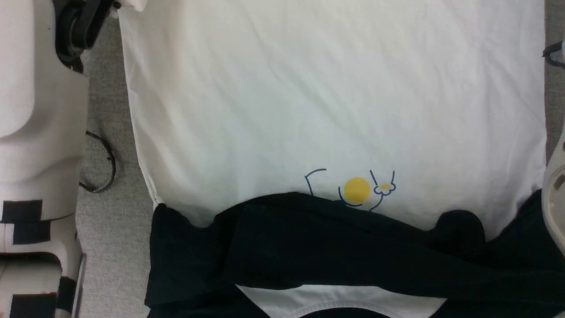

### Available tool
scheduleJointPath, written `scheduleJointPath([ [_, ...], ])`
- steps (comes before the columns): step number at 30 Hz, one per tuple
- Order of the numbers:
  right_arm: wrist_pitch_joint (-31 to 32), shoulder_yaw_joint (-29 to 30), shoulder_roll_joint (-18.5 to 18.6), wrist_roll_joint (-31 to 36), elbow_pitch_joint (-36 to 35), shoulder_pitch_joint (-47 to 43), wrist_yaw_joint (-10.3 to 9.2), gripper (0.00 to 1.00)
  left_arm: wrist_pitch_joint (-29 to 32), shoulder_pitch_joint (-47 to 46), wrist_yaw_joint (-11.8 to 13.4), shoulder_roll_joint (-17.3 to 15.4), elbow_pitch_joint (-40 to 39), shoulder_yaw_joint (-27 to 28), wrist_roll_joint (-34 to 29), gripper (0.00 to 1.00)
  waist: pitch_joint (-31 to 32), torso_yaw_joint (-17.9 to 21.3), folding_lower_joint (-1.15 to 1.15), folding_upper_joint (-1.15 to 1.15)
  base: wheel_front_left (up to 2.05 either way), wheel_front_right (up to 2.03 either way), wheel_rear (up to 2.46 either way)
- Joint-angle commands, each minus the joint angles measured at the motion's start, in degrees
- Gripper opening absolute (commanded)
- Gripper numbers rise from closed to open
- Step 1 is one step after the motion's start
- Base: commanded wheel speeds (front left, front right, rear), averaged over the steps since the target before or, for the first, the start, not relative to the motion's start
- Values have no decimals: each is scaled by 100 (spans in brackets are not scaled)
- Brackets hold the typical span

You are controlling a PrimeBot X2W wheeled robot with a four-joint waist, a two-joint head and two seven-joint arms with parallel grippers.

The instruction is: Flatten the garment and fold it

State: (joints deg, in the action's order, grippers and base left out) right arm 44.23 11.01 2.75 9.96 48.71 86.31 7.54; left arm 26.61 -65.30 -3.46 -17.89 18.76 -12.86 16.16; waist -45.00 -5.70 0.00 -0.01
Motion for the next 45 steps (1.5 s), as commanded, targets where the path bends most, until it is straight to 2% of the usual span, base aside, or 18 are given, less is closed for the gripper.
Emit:
scheduleJointPath([
  [1, -168, -51, 13, -61, -10, -247, -5, 0, -94, -121, -25, -61, 60, 16, 14, 0, 53, 52, 0, 1, 0, 0, 0],
  [12, -2150, -480, 13, -536, -222, -713, -5, 0, -1224, 83, 71, -443, 540, 184, -166, 0, 731, 456, 0, 1, 0, 0, 0],
  [19, -2837, -917, 20, -990, -180, -1188, -5, 0, -1589, 556, -14, -477, 657, 164, -59, 0, 1350, 593, 0, 1, 0, 0, 0],
  [24, -3335, -1391, 230, -1709, -563, -1890, -5, 0, -1841, 1337, -123, -467, 347, 164, 190, 0, 1952, 582, 0, 1, 0, 0, 0],
  [32, -3499, -1893, 786, -2798, -2119, -3645, -5, 0, -2019, 3145, -129, -550, -778, 382, 706, 0, 2860, 585, 0, 1, 0, 0, 0],
  [37, -3280, -1782, 978, -3028, -3260, -4882, -5, 0, -2064, 4408, 121, -491, -1776, 586, 975, 0, 3203, 609, 0, 1, 0, 0, 0],
  [45, -2773, -1352, 867, -3002, -4606, -6637, -5, 0, -2180, 6158, 528, -151, -2734, 723, 1306, 0, 3554, 642, 0, 1, 0, 0, 0],
])
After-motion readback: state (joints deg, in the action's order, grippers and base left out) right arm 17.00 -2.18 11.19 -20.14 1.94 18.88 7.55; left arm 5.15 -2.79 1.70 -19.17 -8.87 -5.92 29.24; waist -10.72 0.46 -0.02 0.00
